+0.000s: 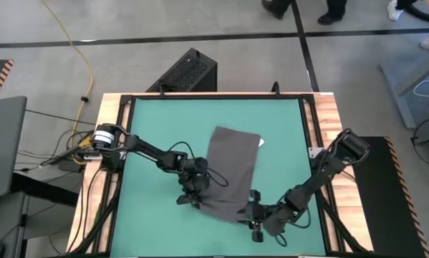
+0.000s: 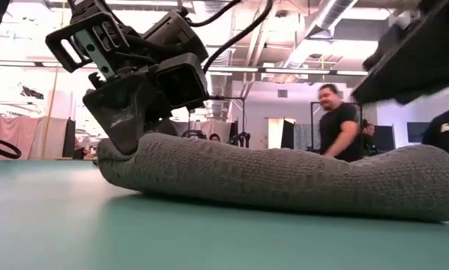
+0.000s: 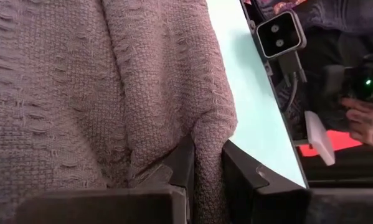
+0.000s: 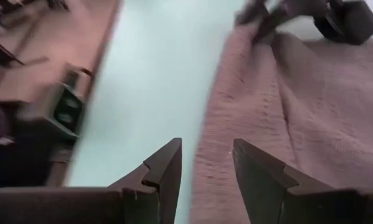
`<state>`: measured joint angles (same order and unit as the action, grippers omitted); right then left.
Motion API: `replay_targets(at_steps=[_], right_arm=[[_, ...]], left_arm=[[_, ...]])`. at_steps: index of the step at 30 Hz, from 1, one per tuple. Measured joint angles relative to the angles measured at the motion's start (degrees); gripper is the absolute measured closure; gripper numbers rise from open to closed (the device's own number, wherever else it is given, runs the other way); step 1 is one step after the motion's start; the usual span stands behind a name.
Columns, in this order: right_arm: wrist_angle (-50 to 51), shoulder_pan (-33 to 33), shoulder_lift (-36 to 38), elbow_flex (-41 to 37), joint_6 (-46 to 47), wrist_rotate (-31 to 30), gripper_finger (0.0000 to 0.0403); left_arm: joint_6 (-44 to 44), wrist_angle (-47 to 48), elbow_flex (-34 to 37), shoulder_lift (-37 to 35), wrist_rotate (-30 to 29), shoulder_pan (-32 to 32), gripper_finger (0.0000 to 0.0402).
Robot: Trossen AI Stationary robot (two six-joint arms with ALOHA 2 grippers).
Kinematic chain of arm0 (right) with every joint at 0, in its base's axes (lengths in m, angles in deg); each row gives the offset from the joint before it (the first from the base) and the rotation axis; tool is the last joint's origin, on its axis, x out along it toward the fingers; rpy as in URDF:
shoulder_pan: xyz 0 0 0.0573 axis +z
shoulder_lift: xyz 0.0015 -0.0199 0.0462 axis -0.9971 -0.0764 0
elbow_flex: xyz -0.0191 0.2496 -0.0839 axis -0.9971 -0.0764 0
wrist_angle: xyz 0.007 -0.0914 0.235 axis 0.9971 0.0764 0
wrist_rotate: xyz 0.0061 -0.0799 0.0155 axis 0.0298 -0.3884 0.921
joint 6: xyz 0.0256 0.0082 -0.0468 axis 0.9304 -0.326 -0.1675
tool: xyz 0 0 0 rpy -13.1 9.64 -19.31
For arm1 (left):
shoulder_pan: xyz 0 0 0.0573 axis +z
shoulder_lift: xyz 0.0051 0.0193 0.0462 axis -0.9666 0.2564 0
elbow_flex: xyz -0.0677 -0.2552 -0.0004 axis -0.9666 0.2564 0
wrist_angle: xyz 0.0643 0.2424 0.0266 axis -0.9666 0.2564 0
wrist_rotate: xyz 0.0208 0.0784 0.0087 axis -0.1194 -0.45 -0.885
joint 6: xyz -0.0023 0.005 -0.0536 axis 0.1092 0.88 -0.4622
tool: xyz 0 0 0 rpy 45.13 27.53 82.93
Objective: Roll towel into tight, uniform cylinder
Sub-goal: Roll the gray towel
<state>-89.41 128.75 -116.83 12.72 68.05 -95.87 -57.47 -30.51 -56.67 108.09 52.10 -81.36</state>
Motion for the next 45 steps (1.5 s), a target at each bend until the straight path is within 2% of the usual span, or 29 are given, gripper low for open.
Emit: replay_targets(at_steps=[5,13,16,25,32,39,45], right_arm=[[4.9,-1.7,-2.3,2.9,-0.1,1.9,0.0233],[9.0,-3.0,-2.3,5.0,-1.0,13.6,0.0226],[11.7,-3.9,-2.3,5.0,-0.3,15.8,0.0214],[12.6,-6.2,-2.1,5.1,-0.2,17.0,0.0206],[18.5,-6.9,-0.6,10.2,-5.5,17.7,0.0213],[18.6,-6.8,-5.9,10.4,-5.6,16.3,0.0216],[17.5,-5.4,-10.5,10.6,-1.3,15.9,0.0213]], left_arm=[[0.7,1.5,0.0,0.0,0.1,0.3,0.0362],[3.1,1.6,0.0,-0.1,-0.2,0.2,0.0361],[3.7,1.5,0.0,-0.1,-0.4,0.2,0.0361],[4.6,1.7,0.0,-0.1,-0.5,0.2,0.0361],[5.0,2.0,-0.1,-0.2,-0.5,0.2,0.0361],[5.9,2.0,-0.1,-0.2,-0.5,0.2,0.0361],[5.9,2.1,-0.1,-0.2,-0.5,0.2,0.0361]])
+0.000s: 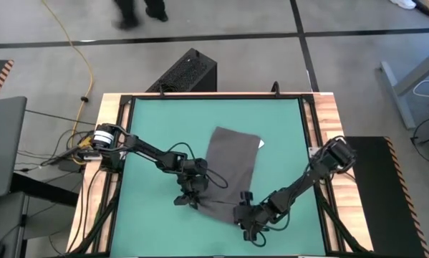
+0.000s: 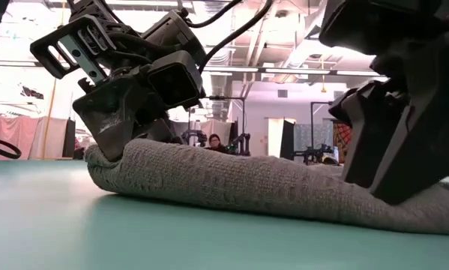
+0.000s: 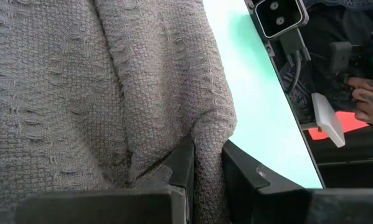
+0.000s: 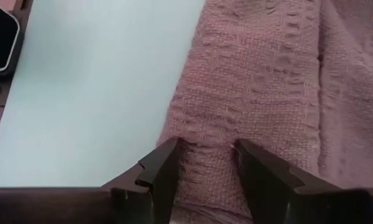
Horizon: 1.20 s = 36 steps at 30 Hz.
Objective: Roll towel into tight, uniform cylinder
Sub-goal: Roll the gray towel
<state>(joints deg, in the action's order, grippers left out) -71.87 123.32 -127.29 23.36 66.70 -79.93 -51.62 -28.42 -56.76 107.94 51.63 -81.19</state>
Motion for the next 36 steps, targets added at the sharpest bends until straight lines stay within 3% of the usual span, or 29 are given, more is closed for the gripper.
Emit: replay_targets(at_steps=[27,30,36], right_arm=[[1.5,4.5,-2.8,-0.1,13.0,1.1,0.0203],[1.5,4.5,-2.3,-0.3,17.5,1.7,0.0239],[-0.9,4.8,1.1,-0.5,20.5,3.8,0.0374]], left_arm=[[0.7,-0.3,0.0,0.1,-3.2,-1.3,0.0362],[0.9,-0.6,0.0,0.1,-4.1,-1.9,0.0373],[-2.6,-4.0,-0.1,-0.3,-0.1,-1.5,0.0374]])
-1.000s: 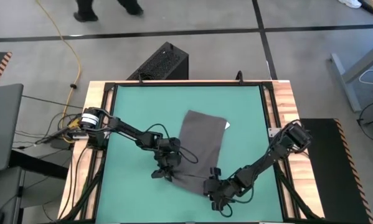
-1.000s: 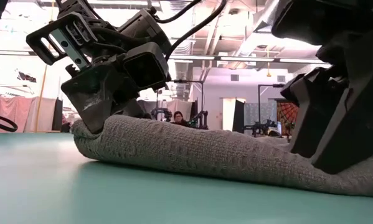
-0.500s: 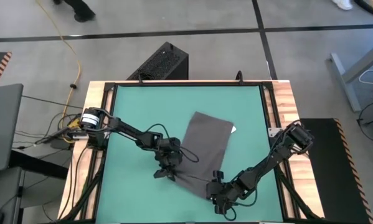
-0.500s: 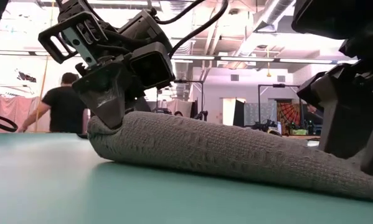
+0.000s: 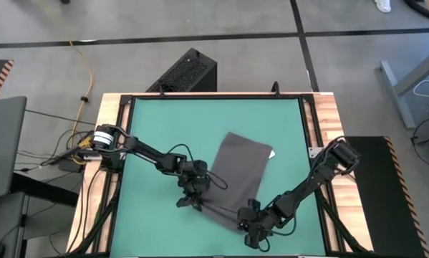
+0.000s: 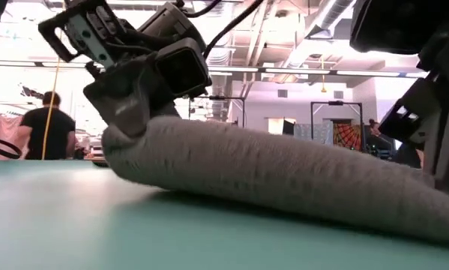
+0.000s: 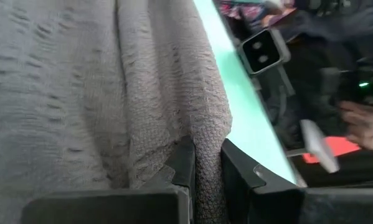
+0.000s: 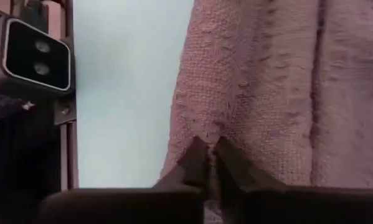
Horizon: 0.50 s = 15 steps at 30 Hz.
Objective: Roll towel into tight, uniform cylinder
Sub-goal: Roll the gray towel
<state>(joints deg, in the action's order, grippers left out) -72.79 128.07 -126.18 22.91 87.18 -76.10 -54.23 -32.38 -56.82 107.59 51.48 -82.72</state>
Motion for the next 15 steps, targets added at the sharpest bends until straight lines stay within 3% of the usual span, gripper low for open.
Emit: replay_targets(at_steps=[7,15], right_arm=[[0.4,0.1,4.9,0.0,10.3,-3.0,0.0363],[0.2,-1.6,4.2,-5.1,21.9,-4.7,0.0378]], left_arm=[[-12.4,3.3,0.0,-0.7,5.0,2.1,0.0374],[-12.8,7.8,-0.1,-0.7,0.5,4.4,0.0355]])
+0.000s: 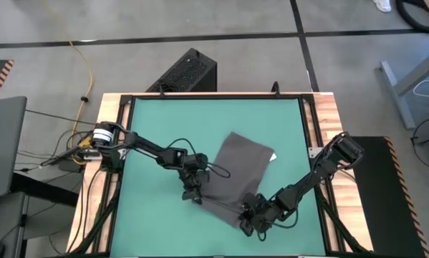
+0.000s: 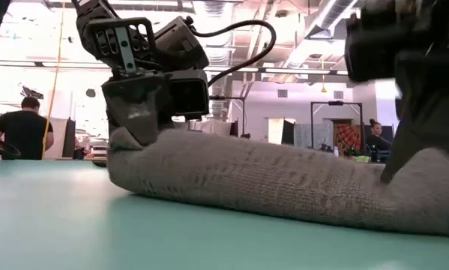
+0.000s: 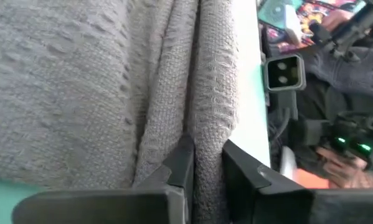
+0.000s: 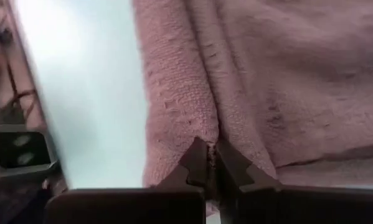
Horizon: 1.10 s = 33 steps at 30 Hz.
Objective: Roll towel into tight, uniform cylinder
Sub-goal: Roll the gray towel
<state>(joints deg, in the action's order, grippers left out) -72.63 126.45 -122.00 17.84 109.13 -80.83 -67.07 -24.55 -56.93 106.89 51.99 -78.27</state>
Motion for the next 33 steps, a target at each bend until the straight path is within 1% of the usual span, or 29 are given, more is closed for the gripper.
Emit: replay_targets(at_steps=[3,6,9,11,15,17,19,21,23,26,28,30,31,33], right_arm=[[-6.9,-0.2,0.2,-4.8,2.4,-1.5,0.0378],[-15.0,-0.4,0.3,-9.6,3.9,-1.6,0.0378],[-19.7,-0.4,0.3,-13.1,6.0,-2.3,0.0378],[-20.9,-0.3,0.3,-14.3,6.5,-2.5,0.0378],[-21.6,-0.2,0.3,-14.8,7.1,-2.9,0.0378],[-21.6,-0.2,0.2,-14.8,7.1,-3.2,0.0378],[-21.5,-0.2,0.2,-14.8,7.1,-4.0,0.0377],[-21.6,-0.3,0.2,-14.8,7.1,-4.7,0.0374],[-21.5,-0.4,0.2,-14.8,7.0,-5.1,0.0373],[-21.5,-0.4,0.2,-14.8,6.9,-5.7,0.0375],[-21.5,-0.4,0.1,-14.8,7.0,-5.9,0.0375],[-21.5,-0.4,0.1,-14.8,7.2,-6.0,0.0374],[-21.5,-0.4,0.1,-14.8,7.2,-6.0,0.0373],[-21.5,-0.4,0.1,-14.9,7.2,-6.0,0.0373]], left_arm=[[0.6,-0.7,0.1,0.0,0.1,0.6,0.0336],[2.2,-0.4,0.2,-0.2,2.0,1.9,0.0316],[3.7,0.7,0.3,-1.3,3.2,3.8,0.0305],[6.0,3.3,0.5,-2.7,3.3,5.3,0.0304],[12.7,7.0,0.4,-7.0,1.5,8.1,0.0307],[17.1,7.0,0.4,-9.7,0.9,8.6,0.0307],[21.3,4.9,0.7,-12.7,0.2,6.9,0.0307],[24.3,1.1,1.5,-15.0,-2.6,3.0,0.0307],[27.0,-4.5,2.6,-15.3,-7.1,-2.1,0.0307],[32.0,-13.3,2.9,-13.0,-15.5,-10.3,0.0307],[34.8,-17.2,2.8,-10.8,-22.4,-14.0,0.0307],[35.3,-19.6,2.2,-8.2,-26.1,-14.9,0.0307],[35.0,-20.7,1.4,-6.9,-26.6,-14.6,0.0307],[34.3,-21.0,-0.6,-4.3,-25.7,-13.7,0.0309]])
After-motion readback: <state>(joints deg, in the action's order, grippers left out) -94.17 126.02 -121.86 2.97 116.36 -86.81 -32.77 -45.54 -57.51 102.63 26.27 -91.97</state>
